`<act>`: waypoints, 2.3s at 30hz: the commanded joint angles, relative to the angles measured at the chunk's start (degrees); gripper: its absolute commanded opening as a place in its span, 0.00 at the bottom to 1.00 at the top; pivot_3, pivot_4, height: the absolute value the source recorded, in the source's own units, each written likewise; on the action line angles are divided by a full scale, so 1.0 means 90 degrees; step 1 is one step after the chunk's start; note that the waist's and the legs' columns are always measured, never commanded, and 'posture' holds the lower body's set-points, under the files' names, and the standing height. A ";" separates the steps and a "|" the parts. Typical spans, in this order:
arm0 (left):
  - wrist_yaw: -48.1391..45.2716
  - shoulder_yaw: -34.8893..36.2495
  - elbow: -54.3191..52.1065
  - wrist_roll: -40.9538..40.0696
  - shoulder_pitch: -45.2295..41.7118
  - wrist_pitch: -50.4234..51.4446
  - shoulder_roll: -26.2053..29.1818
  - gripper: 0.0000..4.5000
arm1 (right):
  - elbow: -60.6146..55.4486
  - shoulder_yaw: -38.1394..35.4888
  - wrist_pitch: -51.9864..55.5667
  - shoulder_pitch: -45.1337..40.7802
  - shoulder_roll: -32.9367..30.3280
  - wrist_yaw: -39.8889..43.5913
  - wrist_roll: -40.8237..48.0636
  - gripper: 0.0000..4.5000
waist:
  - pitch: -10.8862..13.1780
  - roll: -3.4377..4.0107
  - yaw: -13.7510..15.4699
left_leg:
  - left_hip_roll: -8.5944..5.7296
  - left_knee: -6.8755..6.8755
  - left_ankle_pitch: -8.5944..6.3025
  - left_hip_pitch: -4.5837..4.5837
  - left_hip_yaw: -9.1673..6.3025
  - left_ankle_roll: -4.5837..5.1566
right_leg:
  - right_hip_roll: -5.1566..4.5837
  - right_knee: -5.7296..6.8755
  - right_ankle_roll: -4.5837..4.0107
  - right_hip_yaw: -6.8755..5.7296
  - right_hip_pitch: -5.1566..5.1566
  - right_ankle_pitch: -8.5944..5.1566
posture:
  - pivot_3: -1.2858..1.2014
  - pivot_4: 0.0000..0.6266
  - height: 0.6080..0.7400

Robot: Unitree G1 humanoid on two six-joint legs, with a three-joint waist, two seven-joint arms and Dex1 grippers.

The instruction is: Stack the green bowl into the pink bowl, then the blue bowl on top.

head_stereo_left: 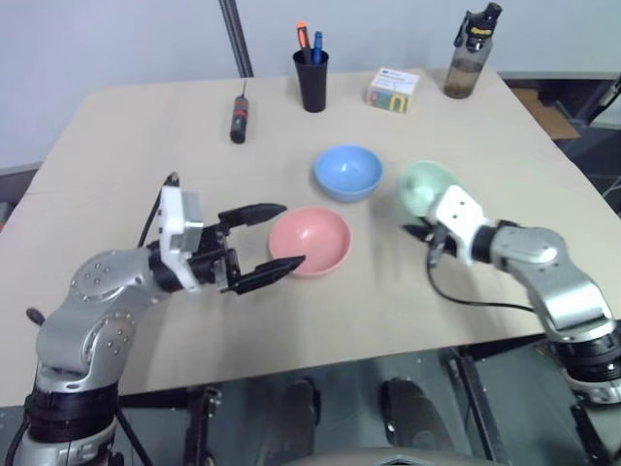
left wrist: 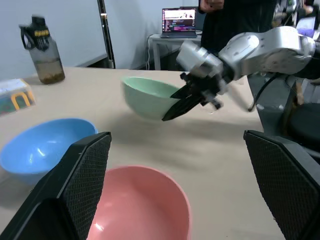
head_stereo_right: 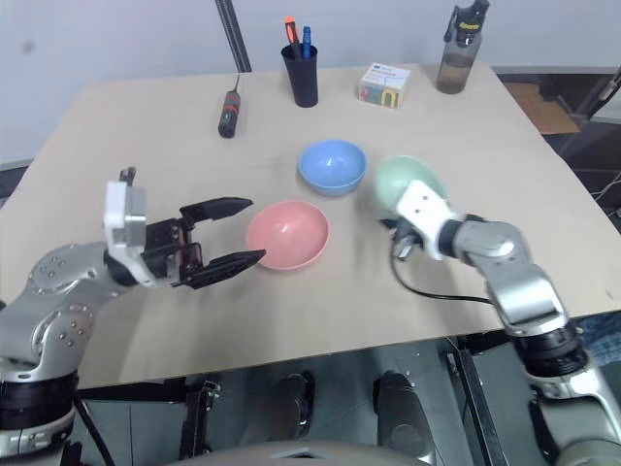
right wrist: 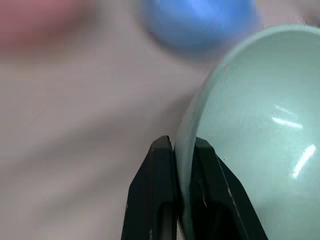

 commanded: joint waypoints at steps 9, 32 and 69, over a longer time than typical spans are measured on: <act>0.0135 0.0623 -0.0169 -0.0555 0.0313 0.0102 0.0107 1.00 | 0.0588 0.1151 0.0089 -0.1203 0.0918 0.0311 -0.0071 0.09 | -0.0002 -0.0004 0.0140 | -0.0001 0.0006 0.0000 -0.0004 -0.0004 -0.0003 | 0.0003 -0.0006 -0.0033 -0.0001 0.0001 -0.0011 | 0.52 0.24 1.00; 0.0539 0.0765 -0.0371 -0.0749 0.0669 0.0074 -0.0090 1.00 | 0.1519 -0.0937 -0.0274 -0.1762 0.0849 -0.0108 0.1052 0.99 | -0.0002 -0.0003 0.0106 | 0.0008 -0.0003 0.0000 -0.0002 0.0004 -0.0003 | 0.0010 -0.0010 -0.0035 0.0004 -0.0006 -0.0011 | 0.52 0.24 1.00; 0.1319 0.1405 -0.1116 -0.1203 0.1456 0.0121 -0.0029 1.00 | 0.6252 0.0332 -0.5258 -0.2743 0.0511 0.0260 -0.1700 0.99 | 0.0003 0.0002 0.0048 | 0.0041 -0.0025 -0.0003 -0.0001 0.0046 -0.0006 | 0.0035 -0.0047 -0.0054 0.0027 -0.0019 0.0001 | 0.52 0.24 1.00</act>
